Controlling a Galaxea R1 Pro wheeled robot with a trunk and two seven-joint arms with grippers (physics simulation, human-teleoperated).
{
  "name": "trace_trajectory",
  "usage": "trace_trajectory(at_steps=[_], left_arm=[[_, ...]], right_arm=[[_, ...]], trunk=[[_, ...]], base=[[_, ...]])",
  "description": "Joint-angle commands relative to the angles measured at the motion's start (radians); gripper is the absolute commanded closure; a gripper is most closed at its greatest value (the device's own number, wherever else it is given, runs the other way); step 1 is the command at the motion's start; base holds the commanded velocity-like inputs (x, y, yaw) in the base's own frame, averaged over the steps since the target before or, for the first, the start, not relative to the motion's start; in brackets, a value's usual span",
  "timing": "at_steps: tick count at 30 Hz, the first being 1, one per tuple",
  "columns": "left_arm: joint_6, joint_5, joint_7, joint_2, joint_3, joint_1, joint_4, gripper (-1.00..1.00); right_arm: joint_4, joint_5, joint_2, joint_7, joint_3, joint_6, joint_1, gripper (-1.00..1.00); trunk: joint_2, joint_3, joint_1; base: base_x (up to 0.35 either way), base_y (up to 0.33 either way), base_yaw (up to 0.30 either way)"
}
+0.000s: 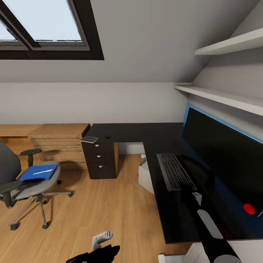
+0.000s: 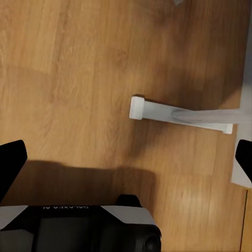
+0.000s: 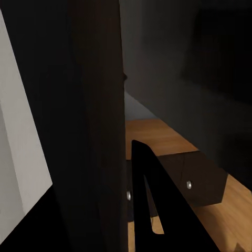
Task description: In the bedroom, organize the workspace by keeping the computer under the desk, ensuring the monitor is on the desk, placing the keyboard on the desk next to the monitor, placing the mouse on the desk next to the keyboard, moving the folder from the swivel chair onto the desk next to the mouse, stacking the notebook on top of the folder with the pen on top of the notebook, and positioning the swivel chair next to the desk.
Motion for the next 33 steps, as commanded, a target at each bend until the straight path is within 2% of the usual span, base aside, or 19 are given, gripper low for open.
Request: trace_trajectory(at_steps=[1,12,13,19,25,33], left_arm=[[0.003,0.011,0.009,0.000,0.000,0.000,-0.002,-1.00],[0.003,0.011,0.010,0.000,0.000,-0.001,-0.002,-1.00],[0.003,0.012,0.012,0.003,0.005,0.000,-0.006,-1.00],[0.003,0.008,0.012,-0.002,0.009,0.000,-0.014,-1.00],[-0.019,0.009,0.013,0.025,0.019,0.000,-0.041,-1.00],[-0.054,0.009,0.013,0.029,0.020,0.000,-0.043,-1.00]], right_arm=[[0.000,-0.012,0.000,0.007,-0.002,0.006,-0.001,1.00],[-0.002,-0.018,0.000,0.010,-0.004,0.007,-0.001,1.00],[0.003,-0.010,-0.006,0.013,-0.004,0.011,-0.001,1.00],[0.009,-0.006,0.004,0.034,-0.007,0.006,-0.002,1.00],[0.001,-0.005,0.006,-0.001,-0.006,0.005,-0.002,1.00],[0.001,-0.006,0.006,-0.011,-0.005,0.005,-0.002,1.00]], trunk=[[-0.001,-0.001,0.000],[-0.001,-0.001,0.000],[-0.001,-0.001,0.000],[-0.001,-0.001,0.000],[-0.001,-0.001,0.000],[-0.001,-0.001,0.000]], base=[[0.004,0.003,0.000],[0.001,0.000,0.000],[0.000,0.000,0.000],[0.000,0.000,0.000],[0.001,0.000,0.000],[0.110,-0.030,0.000]])
